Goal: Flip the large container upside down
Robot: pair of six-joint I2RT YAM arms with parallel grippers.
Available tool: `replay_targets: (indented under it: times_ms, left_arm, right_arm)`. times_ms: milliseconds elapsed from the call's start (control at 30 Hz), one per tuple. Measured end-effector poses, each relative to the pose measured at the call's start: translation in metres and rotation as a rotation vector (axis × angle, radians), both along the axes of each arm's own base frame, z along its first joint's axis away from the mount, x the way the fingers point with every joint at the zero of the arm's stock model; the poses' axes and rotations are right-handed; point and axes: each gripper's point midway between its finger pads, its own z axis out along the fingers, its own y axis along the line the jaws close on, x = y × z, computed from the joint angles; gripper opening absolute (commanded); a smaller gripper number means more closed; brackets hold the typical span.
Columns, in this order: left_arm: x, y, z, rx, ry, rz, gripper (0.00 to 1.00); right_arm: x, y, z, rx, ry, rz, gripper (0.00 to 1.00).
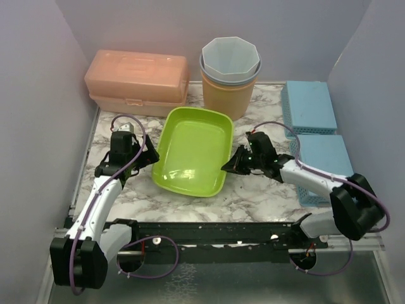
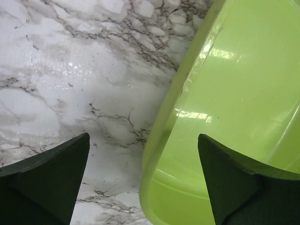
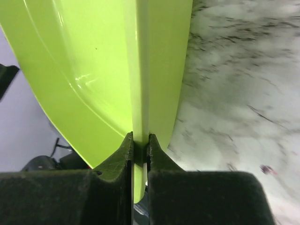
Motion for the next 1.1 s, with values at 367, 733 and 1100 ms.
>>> replay_targets:
  times_ms: [367,733,1100]
  left_arm:
    - [0.001,-0.002,0.019,-0.009,-0.102,-0.022,0.99]
    - [0.002,-0.003,0.015,-0.008,-0.088,-0.026,0.99]
    - [0.002,-0.003,0.015,-0.008,-0.091,-0.026,0.99]
  right_arm:
    - [-0.033,-0.074,-0.006,-0.279,-0.056,-0.072,0.21]
    - [-0.05,-0.082,-0.024,-0.26,-0.015,-0.093,0.52]
    - [-0.04,-0.066,-0.023,0.014,-0.052,-0.235,0.41]
